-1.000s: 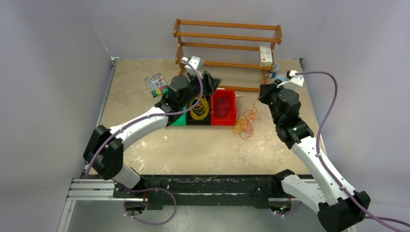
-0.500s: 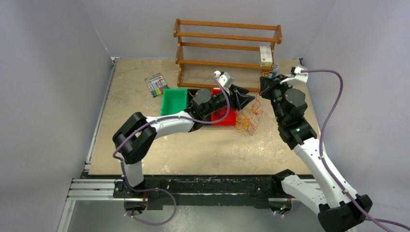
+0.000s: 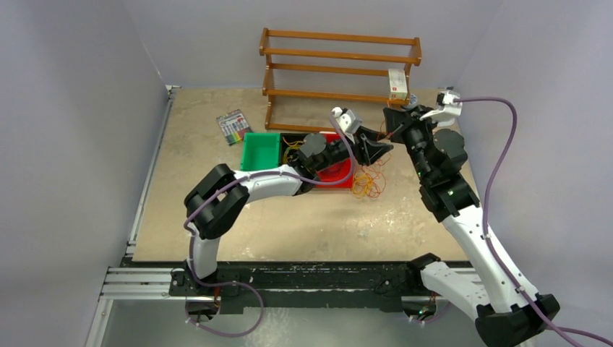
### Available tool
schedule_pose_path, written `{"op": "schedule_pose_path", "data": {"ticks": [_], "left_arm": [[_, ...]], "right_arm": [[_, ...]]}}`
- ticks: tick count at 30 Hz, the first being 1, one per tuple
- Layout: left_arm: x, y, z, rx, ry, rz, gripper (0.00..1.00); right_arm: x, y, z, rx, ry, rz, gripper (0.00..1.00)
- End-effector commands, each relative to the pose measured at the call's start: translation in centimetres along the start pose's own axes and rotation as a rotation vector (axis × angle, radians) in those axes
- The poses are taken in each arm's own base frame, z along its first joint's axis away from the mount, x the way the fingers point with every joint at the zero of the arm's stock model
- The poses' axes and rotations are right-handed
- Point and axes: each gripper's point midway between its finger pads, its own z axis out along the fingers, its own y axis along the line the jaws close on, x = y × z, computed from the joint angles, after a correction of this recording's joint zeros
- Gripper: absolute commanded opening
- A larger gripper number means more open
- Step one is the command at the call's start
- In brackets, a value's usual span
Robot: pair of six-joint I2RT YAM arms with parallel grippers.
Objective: Untangle the cables
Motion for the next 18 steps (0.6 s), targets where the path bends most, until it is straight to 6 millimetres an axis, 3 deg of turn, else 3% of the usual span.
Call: {"op": "schedule_pose_path", "data": {"ticks": [1, 4, 12, 18], "left_arm": [[-0.9, -2.1, 1.1, 0.071, -0.039, 0.046, 0.46], [0.3, -2.4, 1.2, 0.069, -0.014, 0.053, 0.47], [3.0, -0.6, 1.1, 0.000, 0.039, 0.057, 0.48], [3.7, 0.5, 1.2, -0.058, 0.070, 0.048, 0.53]], "right_arm": [[-3.5, 2.3, -0.4, -0.077, -0.075, 0.017, 0.00], [-3.7, 2.7, -0.5, -0.087, -0.070, 0.018, 0.00], [-5.7, 4.1, -1.4, -0.135, -0.104, 0.032, 0.00], [-6.6, 4.1, -1.8, -0.128, -0.132, 0.027, 0.00]]}}
